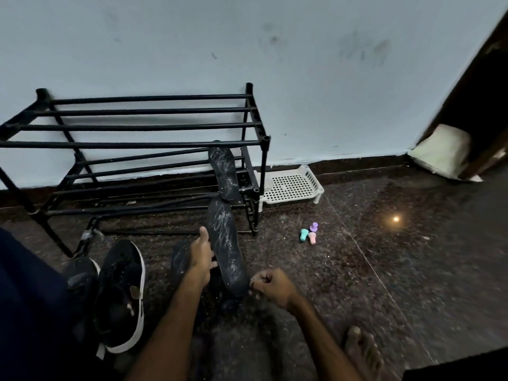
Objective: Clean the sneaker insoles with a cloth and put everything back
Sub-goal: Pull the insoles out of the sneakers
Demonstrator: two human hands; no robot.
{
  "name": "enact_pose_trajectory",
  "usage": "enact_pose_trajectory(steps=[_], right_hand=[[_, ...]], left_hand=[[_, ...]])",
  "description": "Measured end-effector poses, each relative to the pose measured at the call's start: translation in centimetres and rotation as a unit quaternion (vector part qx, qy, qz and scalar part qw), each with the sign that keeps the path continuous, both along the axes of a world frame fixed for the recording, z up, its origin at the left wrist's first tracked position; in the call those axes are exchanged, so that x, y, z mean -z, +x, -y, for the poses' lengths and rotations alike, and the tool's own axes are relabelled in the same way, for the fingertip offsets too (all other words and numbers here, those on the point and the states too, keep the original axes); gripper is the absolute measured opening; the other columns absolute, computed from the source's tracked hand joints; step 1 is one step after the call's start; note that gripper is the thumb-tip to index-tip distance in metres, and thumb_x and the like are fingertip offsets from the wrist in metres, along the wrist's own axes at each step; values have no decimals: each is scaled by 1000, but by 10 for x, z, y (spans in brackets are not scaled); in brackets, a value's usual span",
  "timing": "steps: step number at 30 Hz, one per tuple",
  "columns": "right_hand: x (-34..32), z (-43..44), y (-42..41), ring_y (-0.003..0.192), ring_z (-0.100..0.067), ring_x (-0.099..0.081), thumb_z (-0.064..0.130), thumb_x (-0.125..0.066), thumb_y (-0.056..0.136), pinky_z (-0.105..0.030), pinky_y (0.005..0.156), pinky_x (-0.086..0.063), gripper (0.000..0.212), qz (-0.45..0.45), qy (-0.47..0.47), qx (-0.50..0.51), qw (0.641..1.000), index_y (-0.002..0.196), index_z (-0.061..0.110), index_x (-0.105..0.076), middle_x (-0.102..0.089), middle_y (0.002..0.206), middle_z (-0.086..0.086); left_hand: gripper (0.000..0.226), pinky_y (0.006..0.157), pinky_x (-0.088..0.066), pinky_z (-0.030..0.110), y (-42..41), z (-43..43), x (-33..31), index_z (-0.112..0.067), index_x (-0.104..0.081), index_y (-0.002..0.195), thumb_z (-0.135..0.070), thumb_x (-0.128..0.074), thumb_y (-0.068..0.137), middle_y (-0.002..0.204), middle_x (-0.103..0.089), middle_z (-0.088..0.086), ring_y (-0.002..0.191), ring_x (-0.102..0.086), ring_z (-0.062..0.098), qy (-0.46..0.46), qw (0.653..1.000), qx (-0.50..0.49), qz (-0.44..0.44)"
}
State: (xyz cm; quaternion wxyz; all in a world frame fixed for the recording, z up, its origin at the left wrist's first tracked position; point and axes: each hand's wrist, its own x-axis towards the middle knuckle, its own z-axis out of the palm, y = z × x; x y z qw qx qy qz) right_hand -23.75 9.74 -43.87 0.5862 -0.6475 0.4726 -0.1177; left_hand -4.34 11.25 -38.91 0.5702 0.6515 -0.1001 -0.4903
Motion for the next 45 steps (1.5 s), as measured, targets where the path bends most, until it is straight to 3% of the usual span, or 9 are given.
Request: enact_pose_trajectory(steps=[8,15,21,26,29,34,38,42,45], right_hand=[[26,1,-43,51,-5,-53,8,-61,90,-21,53,-42,44,-33,35,40,998,48,24,-59,-63,54,10],[57,-1,-71,59,-24,-55,22,-63,84,-30,54,-42,24,-59,80,119,988,62,16,-69,-70,76,-24],[71,-5,-78,40,-6,-52,11,-58,92,-19,41,-38,28,-99,111,127,981,65,14,-65,-63,50,4],[76,-5,-75,38,-4,-51,10,-56,94,-16,37,-37,25,-127,113,150,974,69,13,-63,-64,54,5],[76,-3,-73,44,-7,-55,20,-60,94,-22,50,-44,26,-166,108,138,970,68,16,-62,-66,58,3],[74,5,-71,89,-20,-69,51,-60,87,-28,76,-52,38,-341,5,129,931,84,15,-67,-72,91,-4],[47,21,-31,63,-18,-64,35,-64,93,-31,61,-48,38,-167,28,216,962,62,13,-63,-70,69,-4],[5,50,24,38,-3,-47,19,-60,97,-18,40,-37,30,26,32,235,971,67,11,-64,-60,50,3],[-25,75,61,39,-3,-51,22,-63,95,-19,41,-39,24,89,18,236,967,76,9,-60,-64,61,-1]], left_hand=[[64,101,-38,52,-37,16,37,-3,-31,152,-47,-30,105,157,-32,19,140,-37,42,42,998,52,-13],[65,98,-41,50,-66,37,51,-4,-35,150,-50,-30,104,154,-38,18,136,-42,40,83,986,142,-6],[66,99,-47,54,-70,44,81,-7,-40,147,-55,-30,103,151,-42,17,130,-48,39,131,966,223,-4],[61,88,-52,48,-75,47,91,-6,-40,147,-50,-31,105,143,-49,17,118,-55,36,150,942,297,34],[55,85,-53,45,-75,48,92,-3,-46,142,-43,-36,106,122,-54,13,105,-56,29,168,931,311,92],[27,76,-57,41,-57,52,92,-7,-65,116,-24,-49,103,106,-66,11,88,-63,26,150,929,252,226],[21,61,-49,30,-33,55,66,-9,-64,112,-19,-48,103,103,-68,5,73,-61,18,80,974,160,141],[17,52,-45,25,-5,55,30,-12,-66,98,-24,-54,101,91,-70,2,64,-60,13,2,990,47,136],[9,53,-47,25,18,51,4,-17,-65,94,-25,-63,97,87,-70,-2,66,-61,11,-38,992,0,123]])
